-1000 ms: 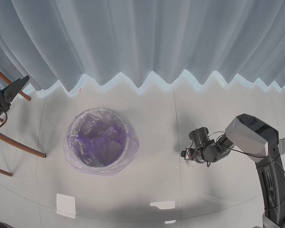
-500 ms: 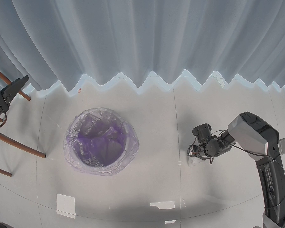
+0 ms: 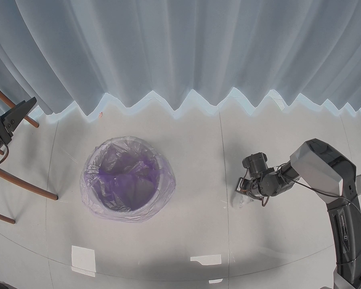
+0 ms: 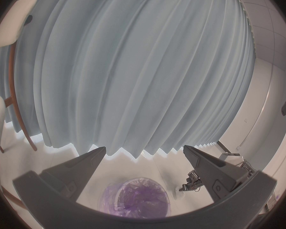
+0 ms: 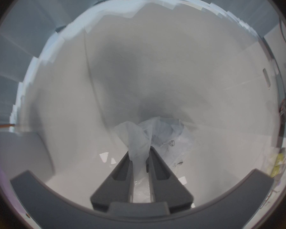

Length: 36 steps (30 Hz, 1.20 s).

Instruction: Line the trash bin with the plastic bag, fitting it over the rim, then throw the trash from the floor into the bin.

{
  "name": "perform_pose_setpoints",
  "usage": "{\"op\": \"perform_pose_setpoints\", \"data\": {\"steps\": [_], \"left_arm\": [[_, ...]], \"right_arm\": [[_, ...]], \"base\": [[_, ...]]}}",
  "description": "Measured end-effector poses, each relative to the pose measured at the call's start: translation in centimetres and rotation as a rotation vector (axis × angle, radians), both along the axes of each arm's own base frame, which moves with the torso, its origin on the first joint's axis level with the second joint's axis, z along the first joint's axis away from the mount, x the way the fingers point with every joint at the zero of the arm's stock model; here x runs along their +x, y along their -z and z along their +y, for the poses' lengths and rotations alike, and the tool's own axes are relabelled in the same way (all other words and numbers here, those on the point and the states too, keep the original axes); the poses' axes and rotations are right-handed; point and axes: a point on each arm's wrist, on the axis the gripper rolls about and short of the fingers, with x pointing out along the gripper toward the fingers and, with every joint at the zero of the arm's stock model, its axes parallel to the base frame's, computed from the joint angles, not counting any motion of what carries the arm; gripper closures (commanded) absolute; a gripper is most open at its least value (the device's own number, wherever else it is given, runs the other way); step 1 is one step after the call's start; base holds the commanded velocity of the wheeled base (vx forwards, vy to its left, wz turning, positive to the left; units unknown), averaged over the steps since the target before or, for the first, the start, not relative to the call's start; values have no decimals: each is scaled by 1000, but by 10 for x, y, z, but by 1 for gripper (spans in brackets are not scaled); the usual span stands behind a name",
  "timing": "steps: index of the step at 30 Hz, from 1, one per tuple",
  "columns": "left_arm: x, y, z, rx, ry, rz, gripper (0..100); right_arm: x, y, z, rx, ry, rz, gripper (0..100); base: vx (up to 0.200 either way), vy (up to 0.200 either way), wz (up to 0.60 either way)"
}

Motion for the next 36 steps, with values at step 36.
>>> {"op": "perform_pose_setpoints", "data": {"steps": [36], "left_arm": [[-24,5,-36,-104,160,60,0]], "right_arm": [[-162,-162,98,462,-652,-620,100]], "base": [[0,167,0]]}}
